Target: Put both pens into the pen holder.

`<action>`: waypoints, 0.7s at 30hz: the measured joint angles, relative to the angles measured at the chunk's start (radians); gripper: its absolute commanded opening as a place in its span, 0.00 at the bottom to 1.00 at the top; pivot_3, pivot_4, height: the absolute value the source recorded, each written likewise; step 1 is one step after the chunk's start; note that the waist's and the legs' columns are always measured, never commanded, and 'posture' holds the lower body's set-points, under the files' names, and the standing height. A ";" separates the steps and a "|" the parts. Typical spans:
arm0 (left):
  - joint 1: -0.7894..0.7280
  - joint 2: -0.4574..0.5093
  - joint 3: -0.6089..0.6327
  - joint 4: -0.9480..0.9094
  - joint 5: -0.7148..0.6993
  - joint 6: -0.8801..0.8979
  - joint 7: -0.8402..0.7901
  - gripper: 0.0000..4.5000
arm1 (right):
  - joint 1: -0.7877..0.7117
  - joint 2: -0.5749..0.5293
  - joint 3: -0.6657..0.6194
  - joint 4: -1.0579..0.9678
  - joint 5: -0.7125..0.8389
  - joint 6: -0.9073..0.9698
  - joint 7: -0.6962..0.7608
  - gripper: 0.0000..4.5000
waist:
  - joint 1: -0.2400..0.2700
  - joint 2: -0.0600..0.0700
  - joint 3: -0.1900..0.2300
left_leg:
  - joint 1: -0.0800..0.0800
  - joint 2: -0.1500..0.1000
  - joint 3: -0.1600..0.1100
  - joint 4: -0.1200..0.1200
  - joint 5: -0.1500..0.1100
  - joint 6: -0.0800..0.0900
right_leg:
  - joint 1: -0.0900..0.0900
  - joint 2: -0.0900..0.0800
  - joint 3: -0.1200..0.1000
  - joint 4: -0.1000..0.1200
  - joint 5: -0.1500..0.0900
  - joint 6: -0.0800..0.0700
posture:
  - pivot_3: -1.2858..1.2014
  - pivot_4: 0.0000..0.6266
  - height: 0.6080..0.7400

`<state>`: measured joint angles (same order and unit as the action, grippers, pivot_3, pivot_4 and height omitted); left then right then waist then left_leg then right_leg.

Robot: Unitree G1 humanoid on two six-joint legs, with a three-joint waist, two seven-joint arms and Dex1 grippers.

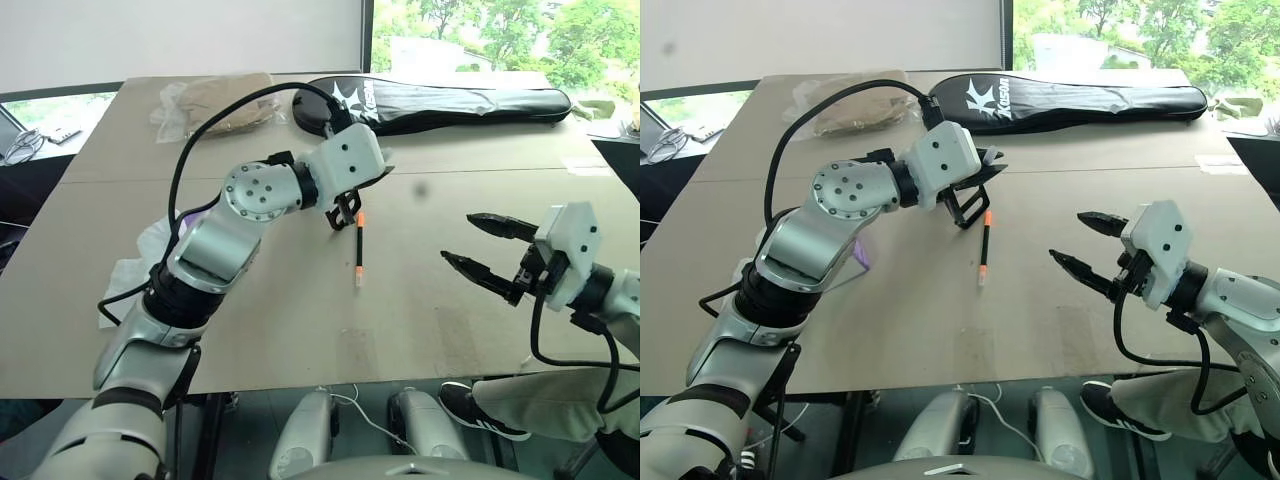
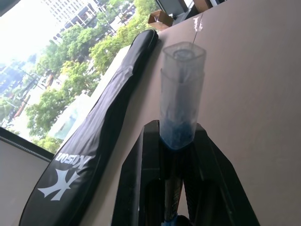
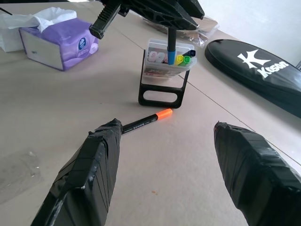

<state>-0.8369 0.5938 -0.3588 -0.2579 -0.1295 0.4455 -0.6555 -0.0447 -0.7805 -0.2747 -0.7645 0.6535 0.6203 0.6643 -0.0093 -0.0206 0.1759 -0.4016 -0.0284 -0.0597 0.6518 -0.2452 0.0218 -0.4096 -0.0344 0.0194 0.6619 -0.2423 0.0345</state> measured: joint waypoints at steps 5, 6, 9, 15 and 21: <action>0.022 -0.031 0.030 -0.049 -0.006 -0.037 -0.022 0.00 | 0.020 0.000 -0.015 -0.006 0.003 -0.015 0.005 0.74 | -0.001 0.000 0.000 | 0.000 0.000 0.000 0.000 0.000 0.000 | 0.000 -0.001 0.000 0.000 0.000 0.000 | 0.52 0.24 1.00; 0.022 -0.031 0.032 -0.051 -0.002 -0.039 -0.022 0.00 | 0.020 0.000 -0.015 -0.006 0.003 -0.017 0.005 0.74 | -0.001 0.000 0.000 | 0.000 0.000 0.000 0.000 0.000 0.000 | 0.000 -0.001 0.000 0.000 0.000 0.000 | 0.52 0.24 1.00; 0.022 -0.031 0.035 -0.049 0.049 -0.041 -0.013 0.00 | 0.018 0.000 -0.013 -0.006 0.001 -0.024 0.006 0.74 | -0.001 0.000 0.000 | 0.001 0.000 0.000 0.000 0.000 0.000 | 0.000 0.000 0.000 0.001 0.000 0.000 | 0.52 0.24 1.00; 0.022 -0.035 0.035 -0.010 0.137 -0.080 0.007 0.00 | 0.016 0.000 -0.012 0.001 0.002 -0.039 0.019 0.74 | 0.000 0.000 0.000 | 0.001 0.000 0.000 0.001 0.000 0.000 | 0.000 0.000 0.000 0.001 0.000 0.000 | 0.52 0.24 1.00; 0.038 -0.039 0.035 0.012 0.194 -0.098 0.010 0.00 | 0.016 0.000 -0.012 0.002 0.002 -0.043 0.030 0.74 | -0.001 0.000 0.000 | 0.001 0.000 0.000 0.001 0.000 0.000 | 0.000 0.000 0.000 0.001 0.000 0.000 | 0.52 0.24 1.00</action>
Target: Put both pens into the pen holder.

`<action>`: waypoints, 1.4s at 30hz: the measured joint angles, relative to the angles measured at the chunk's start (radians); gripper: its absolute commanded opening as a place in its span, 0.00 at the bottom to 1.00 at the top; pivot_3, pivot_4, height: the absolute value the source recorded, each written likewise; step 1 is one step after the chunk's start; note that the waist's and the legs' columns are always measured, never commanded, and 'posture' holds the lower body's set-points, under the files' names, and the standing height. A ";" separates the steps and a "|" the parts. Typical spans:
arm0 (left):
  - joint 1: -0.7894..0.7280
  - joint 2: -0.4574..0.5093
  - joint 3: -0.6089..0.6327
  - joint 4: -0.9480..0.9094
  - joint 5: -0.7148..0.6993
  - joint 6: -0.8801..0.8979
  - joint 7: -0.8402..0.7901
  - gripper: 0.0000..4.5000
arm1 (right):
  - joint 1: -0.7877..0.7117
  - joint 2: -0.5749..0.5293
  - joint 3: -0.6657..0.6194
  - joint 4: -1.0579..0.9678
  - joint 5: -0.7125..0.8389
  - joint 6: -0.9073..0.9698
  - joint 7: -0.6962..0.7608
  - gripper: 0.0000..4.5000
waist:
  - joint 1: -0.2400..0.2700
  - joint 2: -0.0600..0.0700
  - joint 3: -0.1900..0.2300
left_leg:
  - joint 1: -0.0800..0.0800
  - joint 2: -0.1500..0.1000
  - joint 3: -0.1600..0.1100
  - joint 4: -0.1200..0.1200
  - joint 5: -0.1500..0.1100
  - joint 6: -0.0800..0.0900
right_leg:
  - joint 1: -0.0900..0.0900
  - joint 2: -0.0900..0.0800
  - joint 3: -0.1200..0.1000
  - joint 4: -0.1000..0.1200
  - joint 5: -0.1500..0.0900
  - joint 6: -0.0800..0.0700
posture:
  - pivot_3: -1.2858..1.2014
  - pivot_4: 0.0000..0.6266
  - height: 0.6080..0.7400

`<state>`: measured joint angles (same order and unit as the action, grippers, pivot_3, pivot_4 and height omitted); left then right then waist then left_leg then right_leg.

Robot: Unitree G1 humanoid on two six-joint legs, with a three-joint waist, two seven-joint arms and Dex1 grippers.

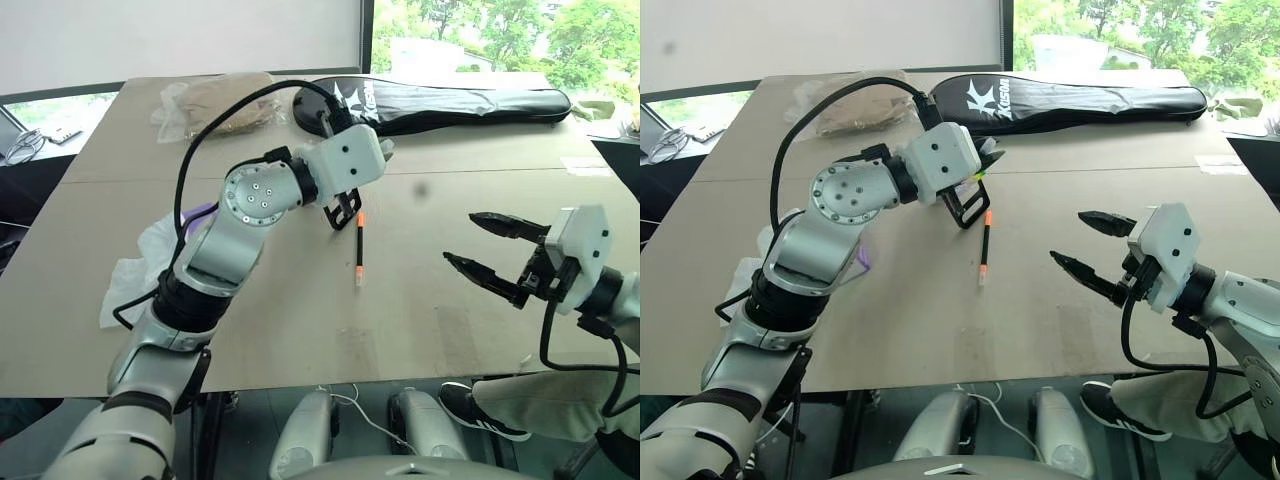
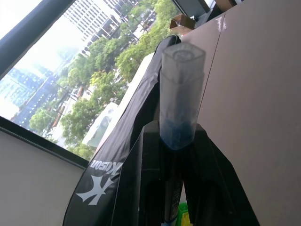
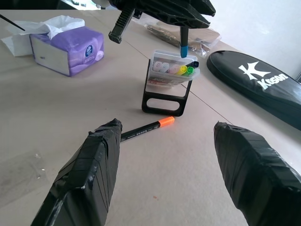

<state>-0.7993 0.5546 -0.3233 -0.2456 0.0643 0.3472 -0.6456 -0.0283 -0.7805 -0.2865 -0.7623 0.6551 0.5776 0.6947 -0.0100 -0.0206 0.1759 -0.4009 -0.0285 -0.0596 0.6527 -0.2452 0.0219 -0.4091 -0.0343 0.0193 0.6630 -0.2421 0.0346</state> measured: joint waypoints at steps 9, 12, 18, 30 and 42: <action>0.022 -0.030 0.003 0.037 0.026 0.008 -0.001 0.00 | 0.001 0.000 0.000 0.000 -0.008 -0.016 0.000 0.74 | 0.000 0.000 0.000 | 0.000 0.000 0.000 0.000 0.000 0.000 | 0.000 0.000 0.000 0.000 0.000 0.000 | 0.52 0.24 1.00; 0.024 -0.029 0.003 0.058 0.055 0.025 0.001 0.00 | 0.001 0.001 0.000 0.000 -0.008 -0.023 -0.003 0.74 | 0.000 0.000 0.000 | 0.000 0.000 0.000 0.000 0.000 0.000 | 0.000 0.000 0.000 0.000 0.000 0.000 | 0.52 0.24 1.00; 0.032 -0.033 0.007 0.068 0.082 0.067 0.010 0.31 | 0.001 0.005 -0.001 0.000 -0.005 -0.040 -0.006 0.74 | 0.000 0.000 0.000 | 0.000 0.000 0.000 0.001 0.000 0.000 | 0.000 0.000 0.000 0.000 0.000 0.000 | 0.52 0.24 1.00; 0.132 -0.119 0.297 -0.230 -0.533 0.518 -0.147 0.81 | 0.072 0.003 -0.094 -0.006 0.044 -0.042 0.008 0.74 | -0.001 0.000 0.000 | 0.000 0.001 -0.001 0.001 0.000 0.000 | 0.001 -0.003 -0.001 0.000 0.000 0.000 | 0.52 0.24 1.00; 0.160 -0.015 0.294 -0.175 -0.692 1.229 0.150 0.81 | 0.244 0.003 -0.196 -0.001 0.034 -0.060 0.054 0.74 | 0.013 0.000 -0.001 | 0.010 0.001 -0.004 0.008 0.000 0.001 | 0.014 0.003 -0.003 0.000 -0.002 0.004 | 0.52 0.24 1.00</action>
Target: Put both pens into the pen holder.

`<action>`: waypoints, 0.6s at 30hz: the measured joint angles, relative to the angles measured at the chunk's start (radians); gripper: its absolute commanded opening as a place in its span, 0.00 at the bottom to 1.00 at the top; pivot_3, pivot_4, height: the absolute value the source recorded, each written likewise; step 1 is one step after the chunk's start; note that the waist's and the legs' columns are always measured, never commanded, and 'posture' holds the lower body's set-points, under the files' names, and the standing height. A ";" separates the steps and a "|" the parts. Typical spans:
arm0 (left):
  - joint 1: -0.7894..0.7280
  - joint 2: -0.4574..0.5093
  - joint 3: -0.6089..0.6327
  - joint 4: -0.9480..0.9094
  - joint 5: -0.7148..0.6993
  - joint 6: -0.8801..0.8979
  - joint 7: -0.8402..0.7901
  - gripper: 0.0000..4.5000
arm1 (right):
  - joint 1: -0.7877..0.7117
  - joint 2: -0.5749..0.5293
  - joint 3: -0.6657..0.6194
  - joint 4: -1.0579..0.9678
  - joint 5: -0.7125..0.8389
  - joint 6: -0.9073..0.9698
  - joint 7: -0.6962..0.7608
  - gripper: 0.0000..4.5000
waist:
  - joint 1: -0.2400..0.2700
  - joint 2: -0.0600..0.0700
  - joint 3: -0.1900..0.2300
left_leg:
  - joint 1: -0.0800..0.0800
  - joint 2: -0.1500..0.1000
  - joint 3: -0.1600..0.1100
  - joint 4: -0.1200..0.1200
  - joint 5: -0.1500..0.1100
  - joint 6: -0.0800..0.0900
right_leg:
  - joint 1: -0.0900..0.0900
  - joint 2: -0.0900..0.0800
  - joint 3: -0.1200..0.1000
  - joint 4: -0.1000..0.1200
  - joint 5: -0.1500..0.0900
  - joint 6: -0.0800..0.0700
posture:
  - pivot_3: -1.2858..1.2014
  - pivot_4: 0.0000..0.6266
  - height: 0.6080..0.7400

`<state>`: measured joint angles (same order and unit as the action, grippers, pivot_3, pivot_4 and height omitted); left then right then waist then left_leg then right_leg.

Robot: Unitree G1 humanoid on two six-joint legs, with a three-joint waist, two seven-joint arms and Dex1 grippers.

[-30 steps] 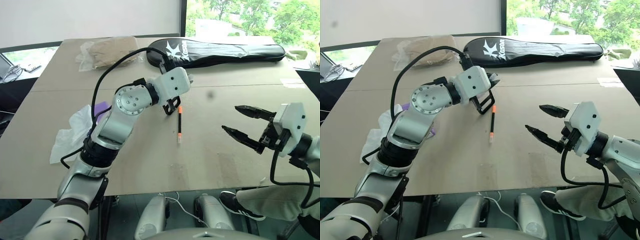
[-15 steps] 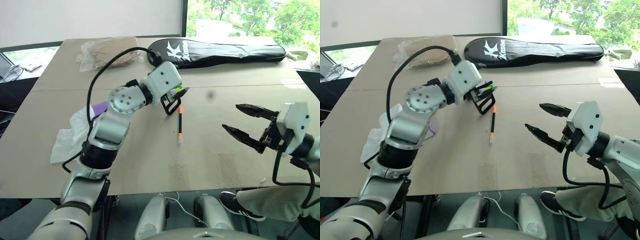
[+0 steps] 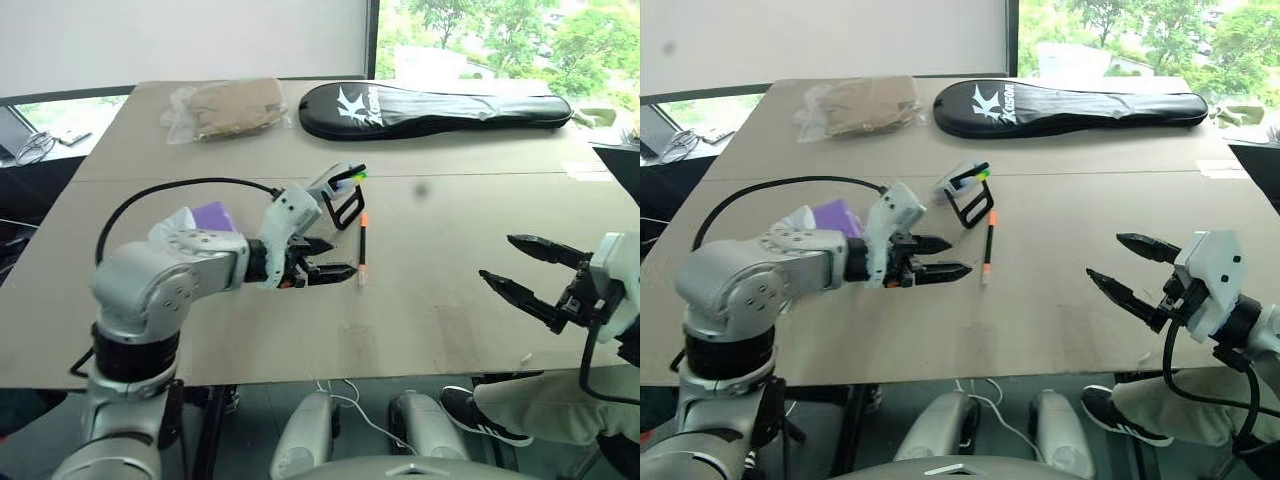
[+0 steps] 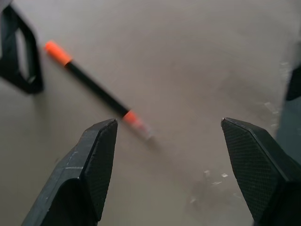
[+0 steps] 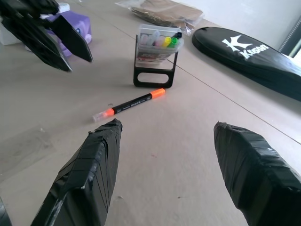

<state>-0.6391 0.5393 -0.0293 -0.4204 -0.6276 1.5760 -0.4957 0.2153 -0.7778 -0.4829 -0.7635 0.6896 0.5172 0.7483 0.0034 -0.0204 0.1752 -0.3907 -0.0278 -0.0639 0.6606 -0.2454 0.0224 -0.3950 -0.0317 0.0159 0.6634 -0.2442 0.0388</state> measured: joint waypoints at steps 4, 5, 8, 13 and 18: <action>-0.094 -0.126 -0.076 0.181 0.083 0.034 0.112 0.81 | 0.002 0.002 0.007 0.000 -0.012 -0.011 -0.003 0.74 | 0.007 0.000 0.000 | -0.003 -0.001 -0.001 0.001 0.000 0.000 | -0.002 -0.002 0.001 0.000 0.002 -0.003 | 0.52 0.24 1.00; -0.105 -0.139 -0.089 0.198 0.095 0.033 0.124 0.81 | 0.002 0.002 0.007 0.000 -0.013 -0.014 -0.003 0.74 | 0.006 0.000 0.000 | -0.003 0.000 0.000 0.001 0.000 0.000 | -0.002 -0.002 0.001 0.000 0.002 -0.003 | 0.52 0.24 1.00; -0.154 -0.215 -0.128 0.304 0.161 -0.001 0.185 0.81 | 0.006 0.002 0.007 0.000 -0.017 -0.017 -0.011 0.74 | 0.009 0.000 0.000 | -0.005 0.000 -0.002 0.000 0.000 -0.001 | -0.004 -0.004 0.002 0.000 0.002 -0.004 | 0.52 0.24 1.00; -0.202 -0.275 -0.178 0.367 0.231 -0.038 0.240 0.81 | 0.014 0.009 0.007 -0.010 -0.018 -0.017 -0.027 0.74 | 0.011 0.000 0.000 | -0.005 -0.001 -0.002 0.000 0.000 -0.001 | -0.004 -0.006 0.002 -0.001 0.002 -0.003 | 0.52 0.24 1.00; -0.213 -0.266 -0.253 0.392 0.252 -0.084 0.208 0.49 | 0.029 0.020 0.016 -0.045 -0.022 -0.014 -0.064 0.74 | 0.013 0.001 -0.001 | -0.005 -0.001 -0.002 0.000 0.000 -0.001 | -0.003 -0.006 0.002 0.000 0.002 -0.003 | 0.52 0.24 1.00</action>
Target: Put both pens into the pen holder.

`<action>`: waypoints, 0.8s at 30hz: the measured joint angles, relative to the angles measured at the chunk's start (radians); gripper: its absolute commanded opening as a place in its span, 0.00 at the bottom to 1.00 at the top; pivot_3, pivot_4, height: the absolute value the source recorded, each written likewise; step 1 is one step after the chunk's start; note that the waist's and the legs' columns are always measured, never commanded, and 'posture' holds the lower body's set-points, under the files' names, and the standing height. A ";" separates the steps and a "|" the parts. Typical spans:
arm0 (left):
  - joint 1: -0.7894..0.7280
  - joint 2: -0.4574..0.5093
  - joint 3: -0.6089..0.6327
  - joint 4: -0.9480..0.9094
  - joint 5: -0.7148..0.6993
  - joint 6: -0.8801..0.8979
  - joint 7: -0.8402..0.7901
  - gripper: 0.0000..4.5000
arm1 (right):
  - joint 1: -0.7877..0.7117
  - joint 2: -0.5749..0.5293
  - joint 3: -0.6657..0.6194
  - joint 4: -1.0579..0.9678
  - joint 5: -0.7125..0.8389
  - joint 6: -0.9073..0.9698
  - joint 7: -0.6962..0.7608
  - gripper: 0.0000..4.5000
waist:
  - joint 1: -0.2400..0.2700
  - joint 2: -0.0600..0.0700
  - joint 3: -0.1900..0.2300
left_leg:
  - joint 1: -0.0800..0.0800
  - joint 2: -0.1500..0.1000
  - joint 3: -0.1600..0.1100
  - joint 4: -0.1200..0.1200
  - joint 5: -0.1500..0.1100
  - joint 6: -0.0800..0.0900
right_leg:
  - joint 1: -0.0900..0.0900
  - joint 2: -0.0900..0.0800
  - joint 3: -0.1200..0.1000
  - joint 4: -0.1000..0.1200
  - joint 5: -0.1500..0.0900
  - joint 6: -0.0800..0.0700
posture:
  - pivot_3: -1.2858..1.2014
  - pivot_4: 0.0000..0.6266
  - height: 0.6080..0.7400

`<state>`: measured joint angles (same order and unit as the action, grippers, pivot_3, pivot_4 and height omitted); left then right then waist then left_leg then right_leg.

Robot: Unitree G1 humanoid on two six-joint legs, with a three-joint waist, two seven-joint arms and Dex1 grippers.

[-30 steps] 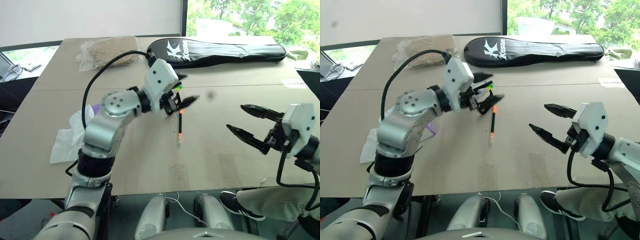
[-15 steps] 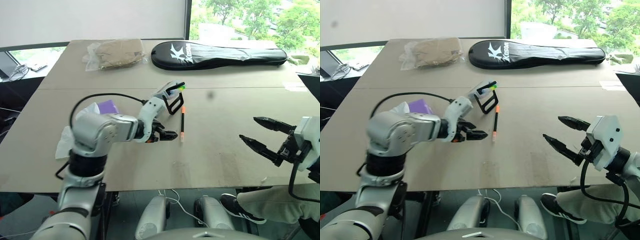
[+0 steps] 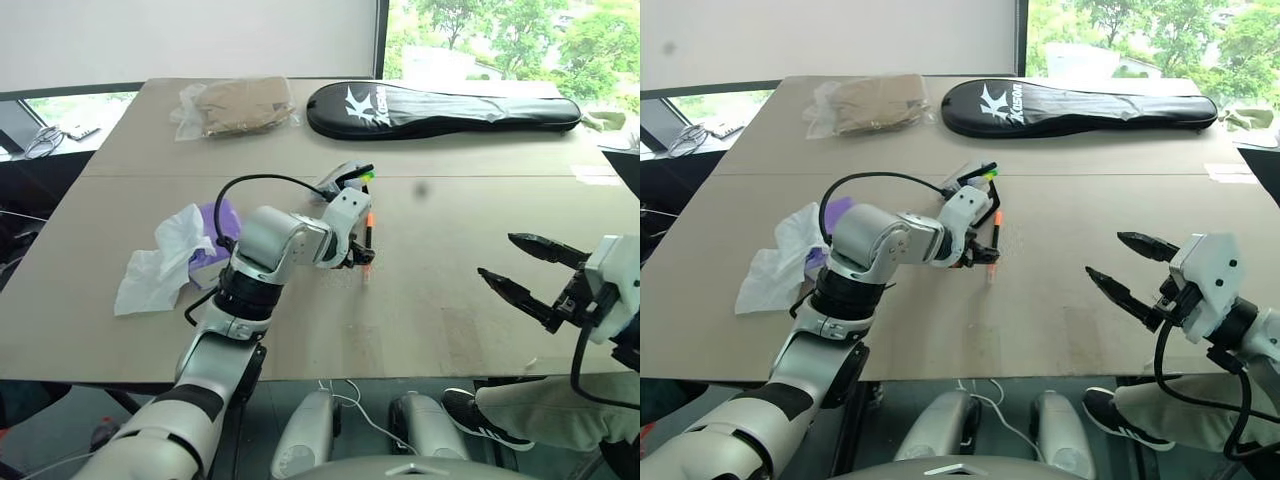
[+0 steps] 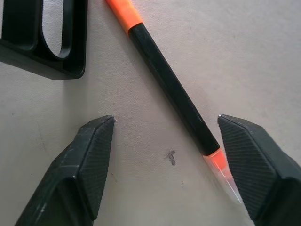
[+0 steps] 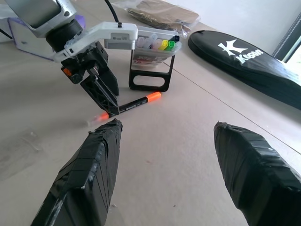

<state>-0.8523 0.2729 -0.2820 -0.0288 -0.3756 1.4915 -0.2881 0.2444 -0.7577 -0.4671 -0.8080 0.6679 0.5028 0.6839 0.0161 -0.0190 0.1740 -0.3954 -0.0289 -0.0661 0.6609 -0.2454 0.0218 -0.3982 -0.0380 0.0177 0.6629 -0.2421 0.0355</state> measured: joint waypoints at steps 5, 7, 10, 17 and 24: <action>-0.014 0.055 -0.085 -0.001 -0.005 -0.030 -0.101 0.01 | 0.023 0.006 0.001 -0.020 -0.001 0.001 -0.028 0.74 | 0.000 0.000 0.000 | 0.000 -0.001 0.000 0.000 0.000 0.000 | 0.000 0.000 0.000 -0.001 0.000 0.000 | 0.52 0.24 1.00; -0.014 0.102 -0.114 -0.028 -0.016 -0.038 -0.144 0.01 | 0.032 0.012 0.002 -0.033 0.000 0.001 -0.037 0.74 | -0.002 0.000 0.000 | 0.000 0.000 0.000 0.000 0.000 0.000 | 0.000 -0.001 0.000 0.000 0.000 0.000 | 0.52 0.24 1.00; 0.013 0.270 -0.169 -0.135 -0.077 -0.037 -0.265 0.01 | 0.058 0.019 0.004 -0.050 0.001 0.001 -0.040 0.74 | -0.021 0.000 0.000 | 0.000 0.002 0.002 -0.003 0.000 0.000 | -0.002 0.000 0.002 0.000 0.000 0.000 | 0.52 0.24 1.00; 0.191 0.711 -0.245 -0.265 -0.035 -0.476 -0.668 0.01 | 0.053 0.025 0.024 -0.042 0.000 -0.002 -0.040 0.74 | -0.027 0.001 0.000 | 0.001 0.004 0.008 -0.009 0.000 0.000 | -0.006 0.002 0.008 -0.001 -0.001 -0.002 | 0.52 0.24 1.00; 0.139 0.668 -0.253 -0.137 0.056 -0.592 -0.792 0.55 | 0.091 -0.020 0.069 -0.042 -0.031 -0.033 0.056 0.74 | 0.006 -0.001 0.001 | -0.004 -0.001 0.005 -0.004 0.000 0.002 | -0.006 0.003 0.001 -0.002 -0.002 0.001 | 0.52 0.24 1.00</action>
<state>-0.7132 0.9408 -0.5353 -0.1658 -0.3198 0.8990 -1.0801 0.3355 -0.7772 -0.3979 -0.8504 0.6372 0.4697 0.7395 0.0224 -0.0195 0.1747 -0.3991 -0.0294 -0.0615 0.6565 -0.2456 0.0235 -0.4039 -0.0349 0.0189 0.6614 -0.2437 0.0363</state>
